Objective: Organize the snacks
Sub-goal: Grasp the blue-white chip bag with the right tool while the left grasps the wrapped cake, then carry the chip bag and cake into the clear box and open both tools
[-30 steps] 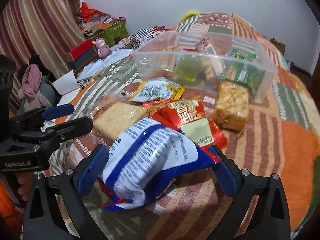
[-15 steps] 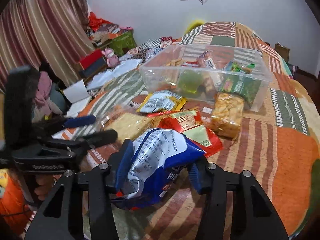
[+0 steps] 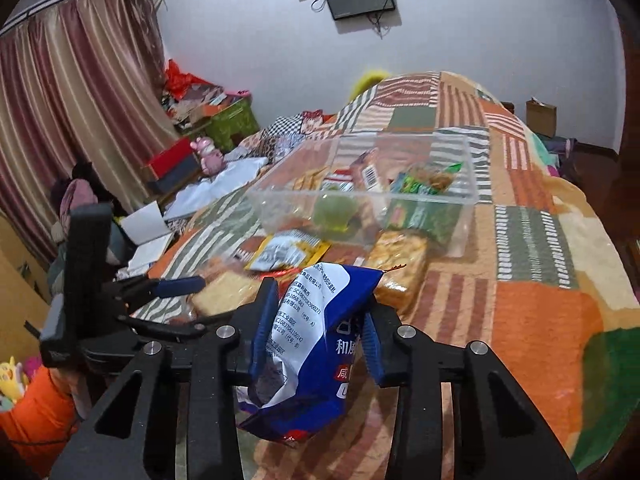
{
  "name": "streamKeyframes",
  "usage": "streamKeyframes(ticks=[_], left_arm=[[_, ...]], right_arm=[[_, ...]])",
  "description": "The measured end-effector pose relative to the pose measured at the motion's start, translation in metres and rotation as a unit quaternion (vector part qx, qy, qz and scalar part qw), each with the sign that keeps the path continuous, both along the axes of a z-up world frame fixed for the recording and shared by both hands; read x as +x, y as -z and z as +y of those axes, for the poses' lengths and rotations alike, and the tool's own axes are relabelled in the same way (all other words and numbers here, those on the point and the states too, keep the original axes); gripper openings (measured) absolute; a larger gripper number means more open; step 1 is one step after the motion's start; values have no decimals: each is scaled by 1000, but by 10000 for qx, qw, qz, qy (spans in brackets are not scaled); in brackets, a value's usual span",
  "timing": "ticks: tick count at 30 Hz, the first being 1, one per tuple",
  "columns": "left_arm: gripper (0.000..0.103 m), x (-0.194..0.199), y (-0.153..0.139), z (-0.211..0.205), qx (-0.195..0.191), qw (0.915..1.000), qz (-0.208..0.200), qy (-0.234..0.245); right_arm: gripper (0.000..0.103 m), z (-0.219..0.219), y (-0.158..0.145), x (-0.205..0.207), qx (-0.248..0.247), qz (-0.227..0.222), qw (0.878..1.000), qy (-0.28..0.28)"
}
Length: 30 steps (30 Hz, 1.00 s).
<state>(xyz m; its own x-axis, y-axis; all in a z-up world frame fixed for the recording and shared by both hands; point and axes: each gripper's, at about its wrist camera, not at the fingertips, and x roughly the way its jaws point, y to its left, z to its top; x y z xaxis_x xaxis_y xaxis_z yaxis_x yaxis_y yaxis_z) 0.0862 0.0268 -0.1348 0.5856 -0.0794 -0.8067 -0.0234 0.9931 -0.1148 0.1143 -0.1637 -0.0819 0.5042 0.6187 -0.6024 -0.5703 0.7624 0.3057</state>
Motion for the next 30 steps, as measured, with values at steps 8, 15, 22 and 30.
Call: streamKeyframes(ticks=[8,15,22,30], left_arm=[[77,7,6,-1,279,9995,-125,8],[76,0,-11,5,189,9993,-317,-66],[76,4,-52,8,249,9963,-818,-79],[76,31,-79,15,148,9935,-1123,-142]], right_arm=[[35,-12,-6,9,95,-51,9998,168],[35,-17,-14,19,125,-128,9996,239],[35,-19,-28,34,156,-294,9989,329],[35,-14,-44,60,133,-529,9976,437]])
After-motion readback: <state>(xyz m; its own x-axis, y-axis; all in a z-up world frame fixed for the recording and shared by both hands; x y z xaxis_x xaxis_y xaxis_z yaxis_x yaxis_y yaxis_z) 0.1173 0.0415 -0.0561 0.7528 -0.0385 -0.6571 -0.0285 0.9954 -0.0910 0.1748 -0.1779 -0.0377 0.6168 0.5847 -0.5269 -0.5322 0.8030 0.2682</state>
